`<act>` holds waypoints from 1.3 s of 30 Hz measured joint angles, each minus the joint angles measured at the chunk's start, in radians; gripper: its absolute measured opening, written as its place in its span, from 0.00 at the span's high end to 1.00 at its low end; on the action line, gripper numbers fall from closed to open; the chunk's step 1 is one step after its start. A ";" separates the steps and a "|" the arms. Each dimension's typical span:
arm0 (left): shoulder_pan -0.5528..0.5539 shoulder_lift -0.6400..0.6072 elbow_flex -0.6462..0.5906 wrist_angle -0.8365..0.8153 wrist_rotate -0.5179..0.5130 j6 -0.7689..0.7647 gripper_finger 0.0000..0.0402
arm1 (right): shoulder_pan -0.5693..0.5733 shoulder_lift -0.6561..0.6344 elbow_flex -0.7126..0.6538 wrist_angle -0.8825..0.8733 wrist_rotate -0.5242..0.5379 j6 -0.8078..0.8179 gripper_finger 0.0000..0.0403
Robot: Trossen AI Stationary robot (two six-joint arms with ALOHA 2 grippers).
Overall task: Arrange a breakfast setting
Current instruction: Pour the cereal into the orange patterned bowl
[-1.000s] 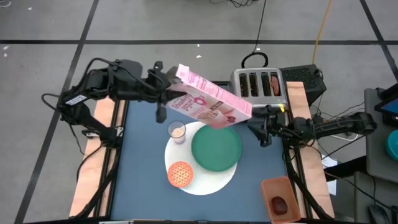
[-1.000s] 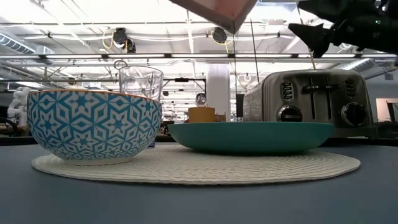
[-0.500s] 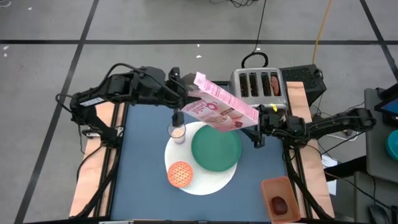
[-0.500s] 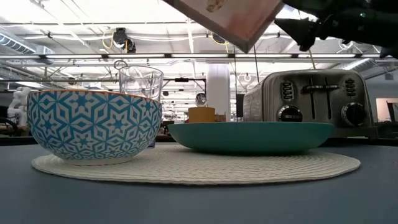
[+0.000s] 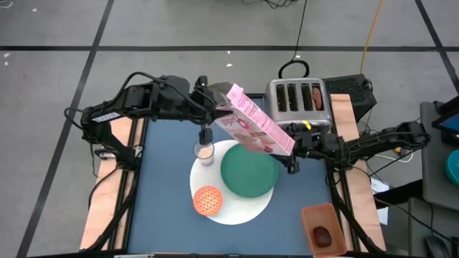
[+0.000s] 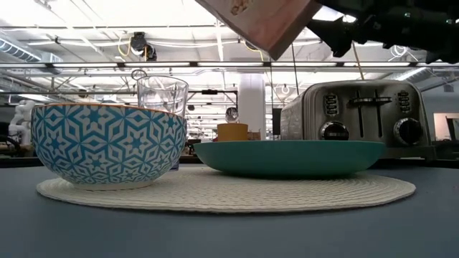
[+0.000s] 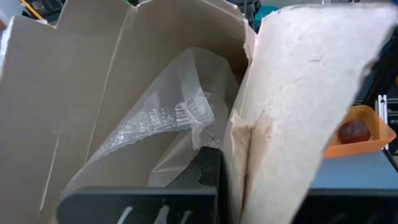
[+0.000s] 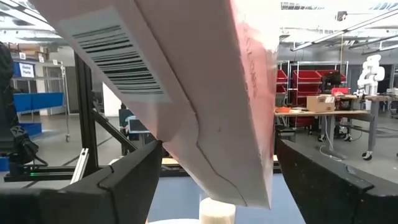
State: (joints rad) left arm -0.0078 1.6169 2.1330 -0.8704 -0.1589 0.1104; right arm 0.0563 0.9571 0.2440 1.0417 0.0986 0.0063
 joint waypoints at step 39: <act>-0.002 0.036 0.001 0.082 0.004 -0.094 1.00 | 0.000 0.007 0.025 0.044 0.006 -0.048 0.22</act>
State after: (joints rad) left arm -0.0103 1.6530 2.1340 -0.7881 -0.1547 0.0162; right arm 0.0559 0.9638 0.2692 1.0854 0.1042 -0.0420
